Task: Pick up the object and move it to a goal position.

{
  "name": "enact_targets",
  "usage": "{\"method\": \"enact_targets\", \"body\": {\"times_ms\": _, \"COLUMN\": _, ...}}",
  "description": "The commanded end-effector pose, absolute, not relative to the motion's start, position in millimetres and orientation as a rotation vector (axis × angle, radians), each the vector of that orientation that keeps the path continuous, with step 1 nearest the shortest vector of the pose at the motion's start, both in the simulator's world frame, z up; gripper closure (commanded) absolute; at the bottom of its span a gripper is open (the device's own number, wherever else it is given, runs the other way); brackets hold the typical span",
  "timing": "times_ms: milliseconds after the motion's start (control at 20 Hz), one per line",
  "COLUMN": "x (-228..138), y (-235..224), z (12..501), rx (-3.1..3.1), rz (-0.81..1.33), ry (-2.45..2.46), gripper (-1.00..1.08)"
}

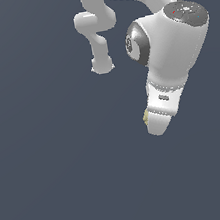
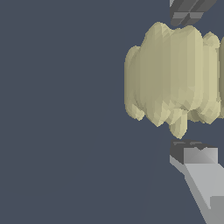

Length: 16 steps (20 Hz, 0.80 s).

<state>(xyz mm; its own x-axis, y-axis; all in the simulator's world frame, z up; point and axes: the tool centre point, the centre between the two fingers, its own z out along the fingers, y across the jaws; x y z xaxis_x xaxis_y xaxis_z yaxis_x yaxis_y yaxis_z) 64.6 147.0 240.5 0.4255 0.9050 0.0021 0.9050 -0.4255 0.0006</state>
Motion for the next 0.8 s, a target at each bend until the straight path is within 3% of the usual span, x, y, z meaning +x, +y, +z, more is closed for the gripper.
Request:
{"method": "enact_targets", "body": {"times_ms": 0, "x": 70.7, "y": 152.7, "z": 254.6, "rx": -2.652, "rz": -0.001, "ry": -1.682, "gripper": 1.08}}
{"method": "enact_targets", "body": {"times_ms": 750, "x": 86.1, "y": 165.8, "z": 285.2, "rx": -2.653, "rz": 0.000, "ry": -1.682, "gripper": 1.08}}
